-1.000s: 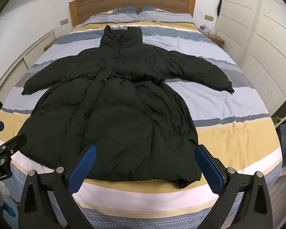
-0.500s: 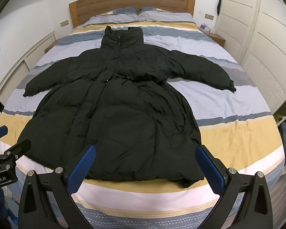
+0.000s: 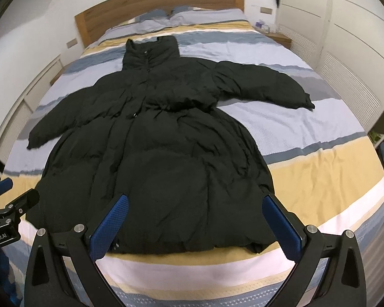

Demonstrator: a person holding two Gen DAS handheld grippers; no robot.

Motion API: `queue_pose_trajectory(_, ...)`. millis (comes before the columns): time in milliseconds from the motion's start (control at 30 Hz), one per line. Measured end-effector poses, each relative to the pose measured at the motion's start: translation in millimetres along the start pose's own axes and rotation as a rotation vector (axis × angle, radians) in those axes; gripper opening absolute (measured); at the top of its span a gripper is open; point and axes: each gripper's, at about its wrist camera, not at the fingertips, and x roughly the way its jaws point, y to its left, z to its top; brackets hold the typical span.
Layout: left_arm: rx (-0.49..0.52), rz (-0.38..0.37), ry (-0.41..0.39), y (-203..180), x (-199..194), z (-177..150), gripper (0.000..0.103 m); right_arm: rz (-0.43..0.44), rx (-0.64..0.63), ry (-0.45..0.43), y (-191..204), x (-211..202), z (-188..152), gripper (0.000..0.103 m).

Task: Fold large clothes

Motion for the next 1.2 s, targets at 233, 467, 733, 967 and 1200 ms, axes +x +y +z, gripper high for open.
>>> queue_pose_trajectory(233, 0.042, -0.046, 0.026, 22.1, 26.2, 25.5, 0.103, -0.038, 0.066, 0.014, 8.9, 17.4, 16.4, 0.102)
queue_pose_trajectory(467, 0.071, -0.091, 0.046, 41.5, 54.0, 53.0, 0.103, -0.049, 0.120, 0.016, 19.2, 29.7, 44.6, 0.102)
queue_pose_trajectory(733, 0.101, -0.071, 0.065, 31.6, 71.0, 70.9, 0.103, 0.018, 0.231, 0.040, -19.0, 48.4, 72.3, 0.102)
queue_pose_trajectory(967, 0.049, -0.017, 0.064, 15.1, 79.4, 85.1, 0.103, 0.036, 0.345, 0.005, -97.4, 85.6, 102.6, 0.102)
queue_pose_trajectory(1200, -0.066, 0.075, 0.122, -3.5, 88.2, 102.7, 0.103, 0.136, 0.529, 0.015, -193.0, 160.6, 138.9, 0.098)
